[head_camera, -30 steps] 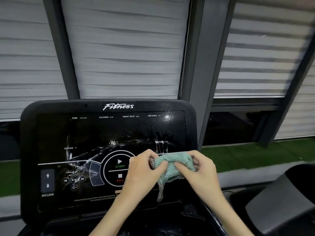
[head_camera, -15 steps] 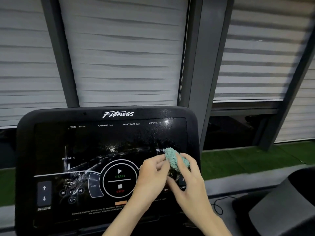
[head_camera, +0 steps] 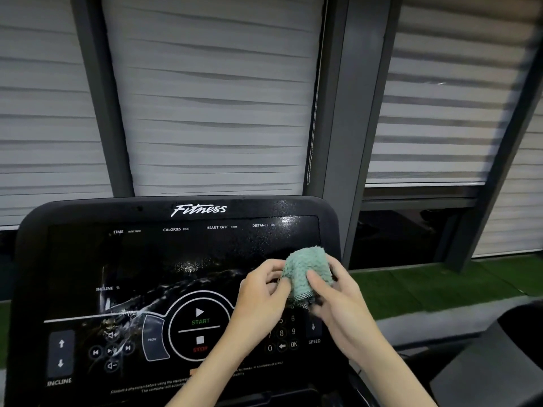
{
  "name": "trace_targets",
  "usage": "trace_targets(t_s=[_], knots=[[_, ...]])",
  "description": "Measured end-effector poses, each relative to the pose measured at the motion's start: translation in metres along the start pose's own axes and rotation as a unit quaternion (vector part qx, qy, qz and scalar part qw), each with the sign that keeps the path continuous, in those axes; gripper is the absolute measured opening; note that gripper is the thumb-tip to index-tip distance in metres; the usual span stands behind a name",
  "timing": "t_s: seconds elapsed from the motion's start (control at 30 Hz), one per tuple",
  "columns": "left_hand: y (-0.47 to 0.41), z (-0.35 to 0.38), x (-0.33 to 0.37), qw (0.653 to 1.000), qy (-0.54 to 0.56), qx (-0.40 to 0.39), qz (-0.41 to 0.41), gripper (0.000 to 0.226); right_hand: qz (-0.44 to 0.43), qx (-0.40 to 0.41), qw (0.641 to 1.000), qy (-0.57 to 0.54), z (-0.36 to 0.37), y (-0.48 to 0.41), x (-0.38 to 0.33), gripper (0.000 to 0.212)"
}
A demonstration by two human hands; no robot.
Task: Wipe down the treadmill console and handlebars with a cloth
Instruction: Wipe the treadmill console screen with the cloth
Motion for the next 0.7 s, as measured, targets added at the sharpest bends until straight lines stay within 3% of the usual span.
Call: trace_targets(t_s=[0.07,0.17,0.27,0.33,0.4,0.47,0.7], knots=[[-0.011,-0.010,0.002,0.987,-0.128,0.012,0.096,0.017,-0.062,0.073,0.990,0.107,-0.012,-0.012,-0.012,0.041],[-0.033,-0.044,0.009,0.899,-0.361,0.097,0.229,0.045,-0.164,0.138,0.933,0.289,-0.025,-0.035,-0.050,0.038],[-0.058,-0.076,0.017,0.800,-0.523,0.149,0.253,0.055,-0.313,0.156,0.797,0.492,-0.018,-0.063,-0.089,0.029],[-0.068,-0.087,0.014,0.774,-0.572,0.146,0.229,0.058,-0.376,0.140,0.687,0.605,-0.006,-0.082,-0.098,0.028],[-0.074,-0.093,0.007,0.759,-0.601,0.139,0.210,0.060,-0.410,0.113,0.609,0.670,0.003,-0.098,-0.096,0.029],[-0.077,-0.095,0.003,0.745,-0.620,0.137,0.205,0.060,-0.429,0.074,0.580,0.688,0.006,-0.105,-0.086,0.033],[-0.079,-0.097,-0.001,0.736,-0.626,0.139,0.218,0.058,-0.471,-0.025,0.562,0.679,-0.016,-0.096,-0.052,0.054]])
Point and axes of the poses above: each hand's wrist, its own y-axis away from the middle knuckle, its own z-axis out of the palm, x = y × z, the point moved 5 cm from there along -y, towards the middle knuckle, and after that the axes turned 1 degree about -x, right-handed, at the moved point
